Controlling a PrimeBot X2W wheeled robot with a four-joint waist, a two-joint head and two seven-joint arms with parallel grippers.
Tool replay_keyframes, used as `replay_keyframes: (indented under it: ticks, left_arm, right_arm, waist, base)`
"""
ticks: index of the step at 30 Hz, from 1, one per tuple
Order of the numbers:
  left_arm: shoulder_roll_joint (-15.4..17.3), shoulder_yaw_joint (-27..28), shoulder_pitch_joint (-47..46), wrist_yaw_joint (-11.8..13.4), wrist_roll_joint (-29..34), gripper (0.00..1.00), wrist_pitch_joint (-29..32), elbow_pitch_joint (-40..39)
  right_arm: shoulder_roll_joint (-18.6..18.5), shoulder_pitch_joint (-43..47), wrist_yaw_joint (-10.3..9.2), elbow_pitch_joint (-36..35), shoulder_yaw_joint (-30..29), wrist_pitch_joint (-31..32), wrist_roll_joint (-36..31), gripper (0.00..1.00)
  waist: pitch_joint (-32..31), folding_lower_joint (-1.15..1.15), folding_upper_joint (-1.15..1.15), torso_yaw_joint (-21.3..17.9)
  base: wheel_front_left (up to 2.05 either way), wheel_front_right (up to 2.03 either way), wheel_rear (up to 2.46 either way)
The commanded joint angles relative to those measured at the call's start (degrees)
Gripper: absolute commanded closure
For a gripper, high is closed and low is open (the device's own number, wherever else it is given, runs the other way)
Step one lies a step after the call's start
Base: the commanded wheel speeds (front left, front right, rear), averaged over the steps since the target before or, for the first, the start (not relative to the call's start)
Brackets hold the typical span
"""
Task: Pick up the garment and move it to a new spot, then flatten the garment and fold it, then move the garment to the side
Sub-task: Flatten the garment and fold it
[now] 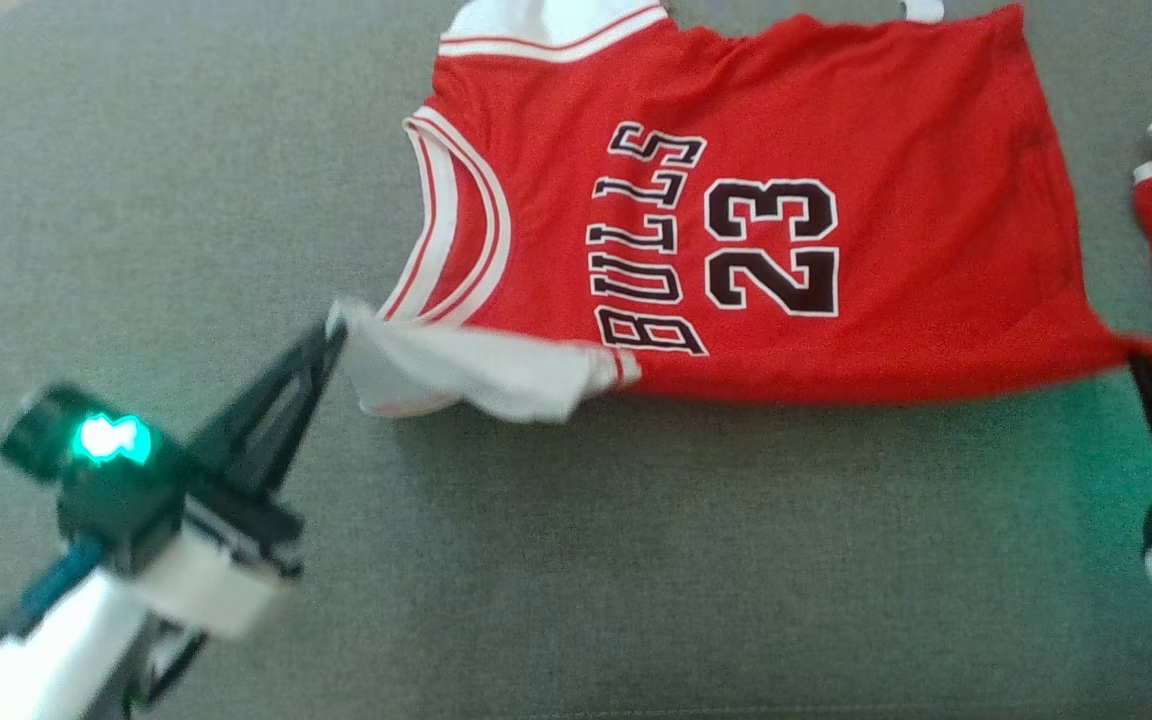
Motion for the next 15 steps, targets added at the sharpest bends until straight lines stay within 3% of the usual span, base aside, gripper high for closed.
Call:
replay_keyframes:
  ticks: [1,6,15]
  left_arm:
    - [0.9,3.3,-4.6,-0.6,0.5,1.0,0.1,-0.1]
    - [-1.3,2.5,-17.3,-4.1,2.6,1.0,0.8,6.6]
    - [-4.7,-0.6,-31.2,-6.5,5.2,1.0,0.0,17.6]
  right_arm:
    - [-1.3,-2.6,-0.04,-0.9,-0.4,0.3,0.0,1.0]
    - [-0.7,-12.0,-0.04,1.7,1.0,3.5,0.3,1.0]
    - [-0.9,-23.6,-0.04,6.3,5.0,4.9,-0.1,1.0]
  waist:
    - [1.4,-0.01,0.0,-0.4]
    - [5.7,-0.01,0.0,-1.3]
    - [10.7,-0.01,0.0,-1.8]
  base:
    - [0.0,0.0,0.0]
    - [0.0,0.0,0.0]
    - [0.0,0.0,0.0]
